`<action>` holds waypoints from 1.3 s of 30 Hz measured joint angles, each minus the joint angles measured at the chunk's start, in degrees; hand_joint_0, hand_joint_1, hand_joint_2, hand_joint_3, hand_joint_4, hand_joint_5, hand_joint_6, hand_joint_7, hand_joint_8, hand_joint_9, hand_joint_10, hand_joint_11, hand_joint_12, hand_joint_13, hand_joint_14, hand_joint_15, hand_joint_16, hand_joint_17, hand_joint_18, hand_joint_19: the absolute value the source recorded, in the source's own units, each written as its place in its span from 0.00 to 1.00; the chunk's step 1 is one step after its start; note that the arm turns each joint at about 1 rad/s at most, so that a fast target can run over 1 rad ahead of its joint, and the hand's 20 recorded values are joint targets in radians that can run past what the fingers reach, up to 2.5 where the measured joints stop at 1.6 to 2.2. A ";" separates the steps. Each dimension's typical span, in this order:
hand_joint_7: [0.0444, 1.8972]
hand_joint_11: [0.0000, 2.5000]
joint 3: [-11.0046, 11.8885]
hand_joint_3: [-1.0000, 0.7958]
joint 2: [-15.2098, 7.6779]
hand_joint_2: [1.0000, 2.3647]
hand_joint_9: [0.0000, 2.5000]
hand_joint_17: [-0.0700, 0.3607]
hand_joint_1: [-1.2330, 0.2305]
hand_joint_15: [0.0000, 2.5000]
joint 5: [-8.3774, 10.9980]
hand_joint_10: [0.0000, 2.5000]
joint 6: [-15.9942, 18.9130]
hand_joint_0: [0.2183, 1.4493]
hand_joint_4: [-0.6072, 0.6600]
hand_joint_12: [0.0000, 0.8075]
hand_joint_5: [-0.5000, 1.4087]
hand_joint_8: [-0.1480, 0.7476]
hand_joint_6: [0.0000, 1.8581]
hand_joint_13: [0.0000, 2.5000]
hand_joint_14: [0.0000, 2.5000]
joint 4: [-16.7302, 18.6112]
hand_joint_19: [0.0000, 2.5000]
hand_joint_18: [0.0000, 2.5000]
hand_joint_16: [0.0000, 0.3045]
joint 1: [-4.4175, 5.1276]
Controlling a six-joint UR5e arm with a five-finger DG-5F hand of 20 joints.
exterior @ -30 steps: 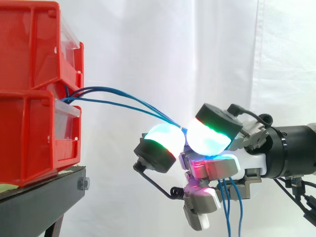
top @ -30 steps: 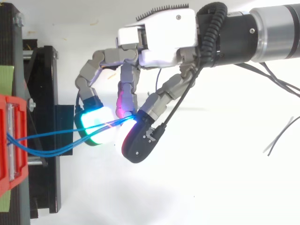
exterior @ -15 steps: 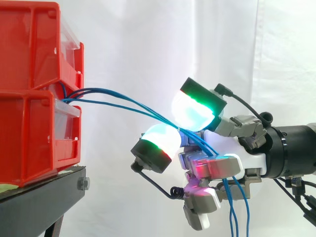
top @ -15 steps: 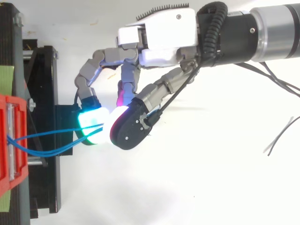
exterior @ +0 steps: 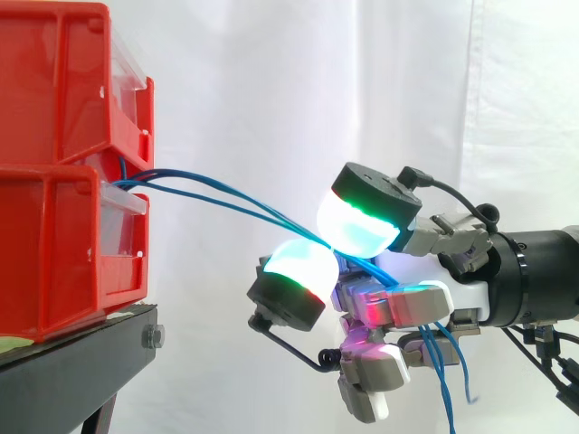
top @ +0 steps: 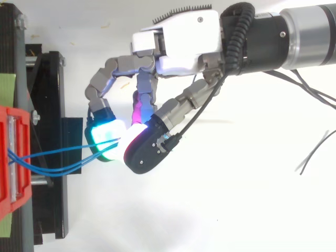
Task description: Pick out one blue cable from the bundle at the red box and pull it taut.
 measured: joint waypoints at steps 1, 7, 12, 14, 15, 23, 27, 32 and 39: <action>0.56 0.30 0.00 0.40 0.00 0.01 0.57 0.41 0.18 0.29 -0.01 0.01 0.00 0.39 0.57 0.39 0.24 0.52 0.47 0.48 0.01 0.06 0.25 0.38 0.15 0.00; 0.60 0.31 0.00 0.33 -0.01 0.01 0.55 0.41 0.22 0.29 0.00 0.01 0.00 0.41 0.52 0.41 0.23 0.48 0.47 0.47 0.01 0.02 0.25 0.38 0.16 -0.03; 0.64 0.32 -0.03 0.28 -0.01 0.00 0.54 0.41 0.20 0.28 -0.03 0.01 0.00 0.43 0.46 0.40 0.23 0.48 0.48 0.46 0.01 -0.02 0.24 0.37 0.15 -0.05; 0.62 0.32 -0.03 0.28 0.00 0.00 0.55 0.41 0.20 0.29 -0.03 0.01 0.00 0.40 0.46 0.40 0.22 0.48 0.49 0.46 0.01 -0.02 0.25 0.37 0.15 -0.06; 0.61 0.32 -0.04 0.28 0.00 0.00 0.54 0.41 0.21 0.29 -0.03 0.01 0.00 0.36 0.47 0.40 0.22 0.47 0.49 0.46 0.01 -0.02 0.25 0.36 0.16 -0.06; 0.48 0.30 -0.05 0.28 0.01 0.00 0.58 0.50 0.33 0.28 -0.05 0.01 0.00 0.13 0.51 0.48 0.24 0.50 0.48 0.49 0.01 0.01 0.23 0.42 0.21 -0.08; 0.54 0.32 -0.04 0.28 0.02 0.00 0.60 0.43 0.49 0.29 -0.05 0.01 0.00 0.26 0.43 0.42 0.24 0.45 0.48 0.49 0.01 0.02 0.27 0.38 0.17 -0.07; 0.55 0.34 -0.04 0.30 0.02 0.00 0.62 0.41 0.40 0.31 -0.05 0.01 0.00 0.33 0.43 0.40 0.24 0.44 0.48 0.50 0.01 0.02 0.28 0.39 0.15 -0.08; 0.54 0.36 -0.01 0.41 0.02 0.01 0.59 0.41 0.27 0.32 -0.05 0.01 -0.02 0.34 0.46 0.41 0.23 0.46 0.50 0.51 0.01 0.20 0.27 0.40 0.15 -0.08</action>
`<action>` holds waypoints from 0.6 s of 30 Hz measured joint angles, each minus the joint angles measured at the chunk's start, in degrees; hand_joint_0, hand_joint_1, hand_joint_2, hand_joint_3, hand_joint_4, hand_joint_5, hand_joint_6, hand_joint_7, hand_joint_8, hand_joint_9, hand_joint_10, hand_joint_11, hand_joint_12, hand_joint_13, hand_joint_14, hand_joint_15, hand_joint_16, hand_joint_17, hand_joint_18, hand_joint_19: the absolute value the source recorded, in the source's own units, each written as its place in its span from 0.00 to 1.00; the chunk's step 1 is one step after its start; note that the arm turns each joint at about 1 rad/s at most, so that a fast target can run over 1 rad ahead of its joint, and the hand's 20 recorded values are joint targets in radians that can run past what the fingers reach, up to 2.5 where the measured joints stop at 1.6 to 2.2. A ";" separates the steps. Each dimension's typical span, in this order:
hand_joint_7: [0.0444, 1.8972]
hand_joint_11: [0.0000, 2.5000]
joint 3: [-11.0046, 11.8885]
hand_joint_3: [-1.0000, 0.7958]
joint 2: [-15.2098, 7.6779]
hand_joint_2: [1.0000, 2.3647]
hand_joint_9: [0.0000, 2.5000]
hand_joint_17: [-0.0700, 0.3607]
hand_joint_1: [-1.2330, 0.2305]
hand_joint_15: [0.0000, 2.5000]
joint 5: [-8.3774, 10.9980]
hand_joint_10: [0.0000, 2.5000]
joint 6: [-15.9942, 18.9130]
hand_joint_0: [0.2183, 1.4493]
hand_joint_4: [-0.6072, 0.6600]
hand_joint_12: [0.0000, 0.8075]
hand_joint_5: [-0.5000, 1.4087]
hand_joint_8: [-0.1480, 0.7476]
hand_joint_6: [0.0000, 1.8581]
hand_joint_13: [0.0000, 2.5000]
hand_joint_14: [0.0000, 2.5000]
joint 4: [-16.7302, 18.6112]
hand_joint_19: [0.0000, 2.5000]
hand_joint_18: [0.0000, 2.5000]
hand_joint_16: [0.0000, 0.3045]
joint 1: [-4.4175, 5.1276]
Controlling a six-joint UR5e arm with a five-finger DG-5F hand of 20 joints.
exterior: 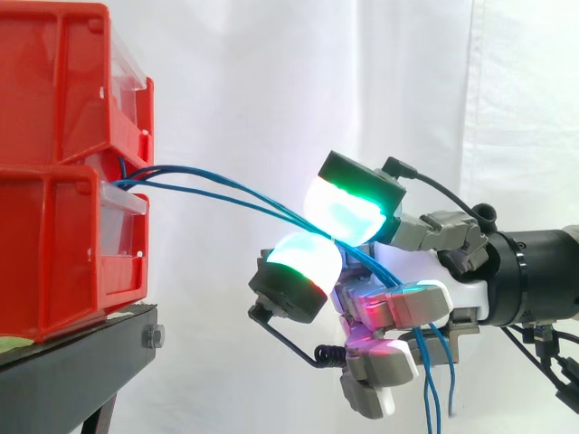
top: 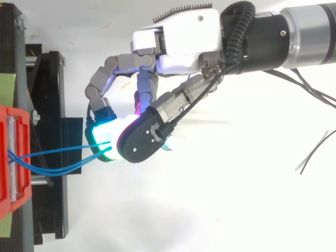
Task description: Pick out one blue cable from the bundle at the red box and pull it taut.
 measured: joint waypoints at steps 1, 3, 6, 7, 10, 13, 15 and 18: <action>0.54 0.36 0.00 0.41 0.00 0.01 0.58 0.41 0.27 0.32 0.00 0.01 -0.02 0.34 0.46 0.41 0.23 0.45 0.50 0.51 0.01 0.05 0.27 0.40 0.15 0.01; 0.52 0.36 0.01 0.38 0.00 0.01 0.58 0.41 0.27 0.32 0.00 0.01 -0.04 0.35 0.46 0.41 0.23 0.45 0.50 0.50 0.01 0.10 0.27 0.40 0.15 0.01; 0.50 0.36 0.02 0.28 -0.02 0.00 0.58 0.41 0.32 0.32 0.00 0.01 -0.04 0.32 0.47 0.41 0.23 0.45 0.50 0.50 0.01 0.19 0.28 0.39 0.15 0.06; 0.50 0.35 0.02 0.28 -0.01 0.00 0.58 0.41 0.34 0.32 0.00 0.01 -0.04 0.31 0.47 0.41 0.23 0.45 0.50 0.50 0.01 0.19 0.27 0.39 0.16 0.07; 0.51 0.36 0.03 0.28 -0.02 0.00 0.61 0.42 0.42 0.30 0.00 0.01 -0.01 0.25 0.48 0.43 0.23 0.45 0.49 0.51 0.01 0.21 0.26 0.40 0.16 0.09; 0.52 0.34 0.03 0.28 0.00 0.00 0.61 0.45 0.45 0.29 0.01 0.01 0.01 0.21 0.48 0.45 0.24 0.46 0.48 0.51 0.01 0.11 0.26 0.40 0.18 0.06; 0.52 0.34 0.03 0.28 -0.01 0.00 0.61 0.45 0.46 0.29 0.01 0.01 0.01 0.19 0.48 0.46 0.24 0.47 0.48 0.51 0.01 0.01 0.26 0.40 0.18 0.02; 0.53 0.35 0.03 0.28 -0.01 0.00 0.62 0.44 0.41 0.30 -0.03 0.01 0.08 0.22 0.49 0.44 0.24 0.45 0.48 0.51 0.01 -0.16 0.27 0.40 0.17 -0.06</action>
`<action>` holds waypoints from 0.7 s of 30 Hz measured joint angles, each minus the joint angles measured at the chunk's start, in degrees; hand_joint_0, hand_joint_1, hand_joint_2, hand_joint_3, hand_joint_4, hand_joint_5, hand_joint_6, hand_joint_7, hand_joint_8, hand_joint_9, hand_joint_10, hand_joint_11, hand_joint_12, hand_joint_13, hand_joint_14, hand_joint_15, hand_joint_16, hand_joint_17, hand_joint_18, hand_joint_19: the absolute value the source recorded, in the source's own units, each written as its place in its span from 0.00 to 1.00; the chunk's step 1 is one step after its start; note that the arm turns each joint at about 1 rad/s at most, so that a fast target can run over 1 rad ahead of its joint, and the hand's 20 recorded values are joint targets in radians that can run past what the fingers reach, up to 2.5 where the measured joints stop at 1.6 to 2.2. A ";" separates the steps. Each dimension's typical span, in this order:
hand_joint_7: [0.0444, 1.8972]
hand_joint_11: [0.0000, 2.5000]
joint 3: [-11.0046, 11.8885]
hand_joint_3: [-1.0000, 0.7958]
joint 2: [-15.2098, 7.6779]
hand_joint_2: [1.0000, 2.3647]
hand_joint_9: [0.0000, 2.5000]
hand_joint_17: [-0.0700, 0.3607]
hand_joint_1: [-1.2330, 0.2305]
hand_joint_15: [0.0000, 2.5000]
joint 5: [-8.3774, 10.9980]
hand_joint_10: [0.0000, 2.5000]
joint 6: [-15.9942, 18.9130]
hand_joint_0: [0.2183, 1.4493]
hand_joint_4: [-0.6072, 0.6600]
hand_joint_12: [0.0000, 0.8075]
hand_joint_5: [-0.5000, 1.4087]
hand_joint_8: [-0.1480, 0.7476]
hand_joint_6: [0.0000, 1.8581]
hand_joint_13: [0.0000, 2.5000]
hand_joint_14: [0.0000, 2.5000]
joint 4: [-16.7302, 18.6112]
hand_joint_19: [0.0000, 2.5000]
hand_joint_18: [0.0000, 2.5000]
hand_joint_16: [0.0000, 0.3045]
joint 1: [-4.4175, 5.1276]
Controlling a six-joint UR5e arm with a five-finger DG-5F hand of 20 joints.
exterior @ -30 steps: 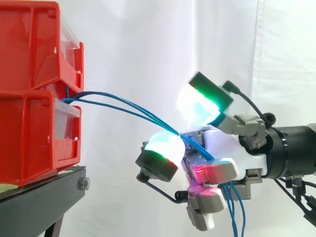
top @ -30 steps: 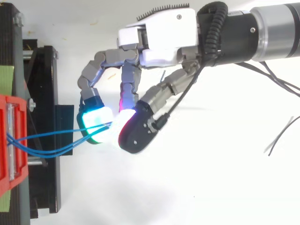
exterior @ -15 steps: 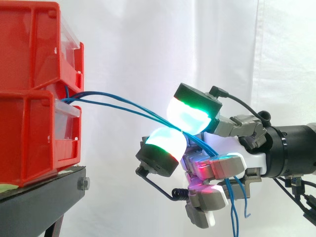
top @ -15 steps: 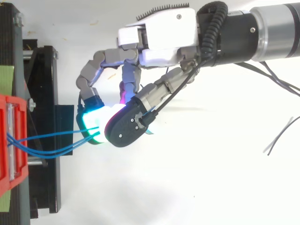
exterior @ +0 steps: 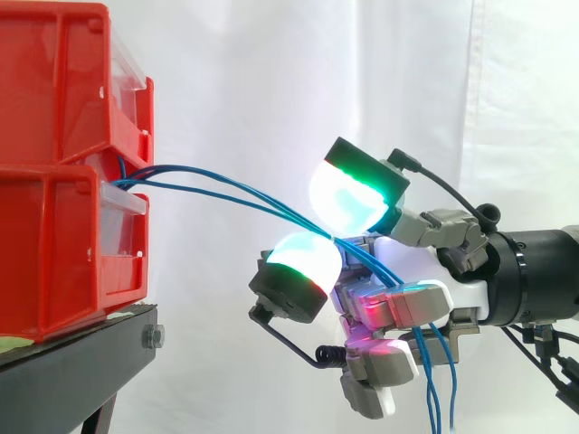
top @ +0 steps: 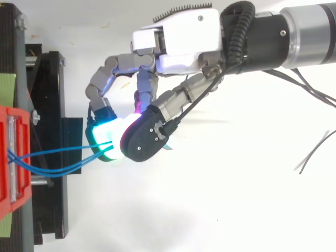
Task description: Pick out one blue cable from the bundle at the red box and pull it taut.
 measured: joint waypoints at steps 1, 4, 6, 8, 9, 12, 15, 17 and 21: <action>0.54 0.35 0.00 0.28 0.01 0.00 0.62 0.44 0.40 0.30 -0.07 0.01 0.09 0.23 0.48 0.43 0.24 0.46 0.48 0.51 0.01 -0.16 0.27 0.40 0.17 -0.05; 0.55 0.36 0.00 0.28 0.01 0.00 0.63 0.41 0.36 0.32 -0.34 0.01 0.22 0.30 0.46 0.41 0.24 0.44 0.48 0.51 0.01 -0.32 0.28 0.39 0.15 -0.17; 0.55 0.37 0.00 0.30 0.01 0.00 0.64 0.40 0.31 0.32 -0.46 0.01 0.22 0.34 0.45 0.40 0.24 0.45 0.48 0.52 0.01 -0.33 0.29 0.40 0.15 -0.24; 0.53 0.37 0.00 0.39 0.01 0.01 0.64 0.40 0.26 0.33 -0.48 0.01 0.20 0.34 0.45 0.40 0.25 0.44 0.49 0.53 0.01 -0.39 0.29 0.40 0.15 -0.30; 0.52 0.38 -0.01 0.43 0.01 0.02 0.64 0.40 0.25 0.33 -0.49 0.02 0.18 0.33 0.46 0.40 0.25 0.45 0.49 0.53 0.01 -0.47 0.29 0.41 0.15 -0.33; 0.51 0.39 -0.01 0.51 0.02 0.02 0.64 0.42 0.23 0.33 -0.52 0.01 0.23 0.32 0.46 0.43 0.25 0.46 0.50 0.53 0.01 -0.59 0.28 0.42 0.16 -0.35; 0.50 0.39 0.00 0.51 0.03 0.02 0.63 0.41 0.23 0.33 -0.70 0.01 0.28 0.33 0.46 0.42 0.24 0.46 0.50 0.53 0.01 -0.55 0.28 0.41 0.16 -0.40; 0.50 0.39 0.04 0.51 0.02 0.02 0.62 0.41 0.23 0.33 -0.99 0.01 0.27 0.33 0.47 0.42 0.24 0.45 0.51 0.52 0.01 -0.44 0.29 0.41 0.16 -0.43; 0.48 0.41 0.07 0.48 0.01 0.02 0.60 0.41 0.22 0.33 -1.37 0.01 0.17 0.36 0.50 0.42 0.24 0.46 0.51 0.51 0.01 -0.45 0.28 0.40 0.15 -0.48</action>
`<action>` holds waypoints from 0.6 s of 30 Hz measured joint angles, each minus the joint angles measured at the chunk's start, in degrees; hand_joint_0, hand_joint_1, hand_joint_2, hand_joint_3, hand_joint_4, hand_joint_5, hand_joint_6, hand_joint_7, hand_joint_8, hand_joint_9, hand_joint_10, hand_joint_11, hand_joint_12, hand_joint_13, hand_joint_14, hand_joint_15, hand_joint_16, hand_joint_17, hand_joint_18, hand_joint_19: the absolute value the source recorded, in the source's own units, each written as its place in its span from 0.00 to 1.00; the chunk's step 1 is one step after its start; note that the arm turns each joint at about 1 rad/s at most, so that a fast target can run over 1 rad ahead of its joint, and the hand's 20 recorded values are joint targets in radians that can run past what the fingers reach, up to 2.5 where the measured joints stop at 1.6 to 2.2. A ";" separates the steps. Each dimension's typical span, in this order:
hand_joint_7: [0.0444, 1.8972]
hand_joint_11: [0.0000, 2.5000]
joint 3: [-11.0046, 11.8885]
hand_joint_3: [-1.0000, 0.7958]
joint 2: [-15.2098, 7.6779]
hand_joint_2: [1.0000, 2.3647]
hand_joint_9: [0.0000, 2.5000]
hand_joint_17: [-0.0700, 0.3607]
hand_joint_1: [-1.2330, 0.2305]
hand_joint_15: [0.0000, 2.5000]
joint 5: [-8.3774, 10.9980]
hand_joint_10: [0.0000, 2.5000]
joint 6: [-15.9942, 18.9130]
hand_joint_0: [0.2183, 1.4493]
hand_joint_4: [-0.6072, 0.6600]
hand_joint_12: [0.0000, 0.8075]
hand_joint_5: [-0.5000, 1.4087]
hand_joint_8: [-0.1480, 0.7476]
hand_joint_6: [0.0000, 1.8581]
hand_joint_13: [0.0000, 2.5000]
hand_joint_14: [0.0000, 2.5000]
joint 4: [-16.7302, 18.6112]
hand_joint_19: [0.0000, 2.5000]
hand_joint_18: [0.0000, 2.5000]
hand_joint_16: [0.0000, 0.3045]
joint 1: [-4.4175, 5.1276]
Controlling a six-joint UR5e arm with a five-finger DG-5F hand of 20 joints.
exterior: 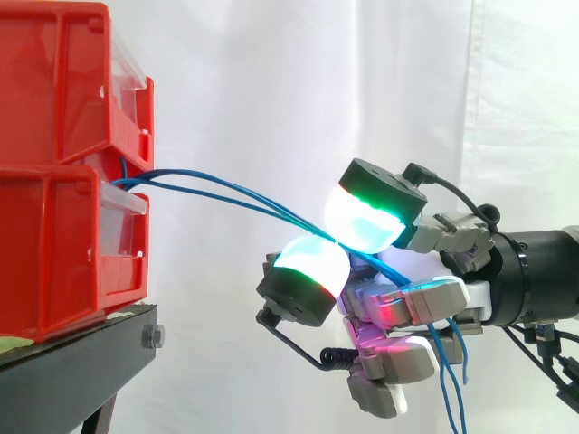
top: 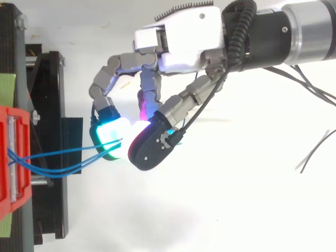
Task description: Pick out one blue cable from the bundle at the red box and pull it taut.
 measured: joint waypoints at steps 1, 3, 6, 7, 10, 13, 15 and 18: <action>0.47 0.41 0.00 0.48 0.00 0.02 0.59 0.41 0.21 0.33 -0.05 0.01 0.00 0.38 0.50 0.42 0.23 0.46 0.51 0.51 0.01 -0.05 0.28 0.40 0.15 -0.02; 0.51 0.40 0.01 0.46 0.02 0.02 0.59 0.40 0.21 0.33 -0.25 0.01 0.05 0.42 0.48 0.41 0.23 0.45 0.51 0.50 0.01 -0.17 0.28 0.39 0.15 -0.07; 0.51 0.40 0.02 0.40 0.01 0.01 0.59 0.40 0.21 0.33 -0.60 0.01 0.09 0.46 0.42 0.41 0.23 0.45 0.52 0.50 0.01 -0.24 0.28 0.38 0.15 -0.17; 0.50 0.40 0.02 0.35 0.00 0.01 0.59 0.40 0.22 0.33 -0.72 0.01 0.09 0.48 0.39 0.41 0.22 0.45 0.52 0.50 0.01 -0.24 0.28 0.38 0.15 -0.23; 0.50 0.40 0.02 0.30 0.02 0.00 0.59 0.40 0.22 0.33 -0.91 0.01 0.06 0.48 0.36 0.40 0.22 0.45 0.52 0.50 0.01 -0.26 0.28 0.38 0.15 -0.32; 0.49 0.41 0.02 0.28 0.01 0.00 0.60 0.40 0.23 0.33 -0.96 0.01 0.04 0.47 0.32 0.40 0.22 0.44 0.53 0.50 0.01 -0.29 0.27 0.39 0.15 -0.39; 0.48 0.40 0.02 0.28 0.00 0.00 0.60 0.40 0.22 0.33 -0.97 0.01 0.01 0.44 0.30 0.40 0.22 0.43 0.53 0.50 0.01 -0.30 0.27 0.39 0.15 -0.41; 0.48 0.40 0.02 0.28 0.00 0.00 0.60 0.39 0.22 0.33 -0.97 0.01 -0.05 0.43 0.30 0.40 0.22 0.43 0.53 0.50 0.01 -0.31 0.26 0.39 0.15 -0.47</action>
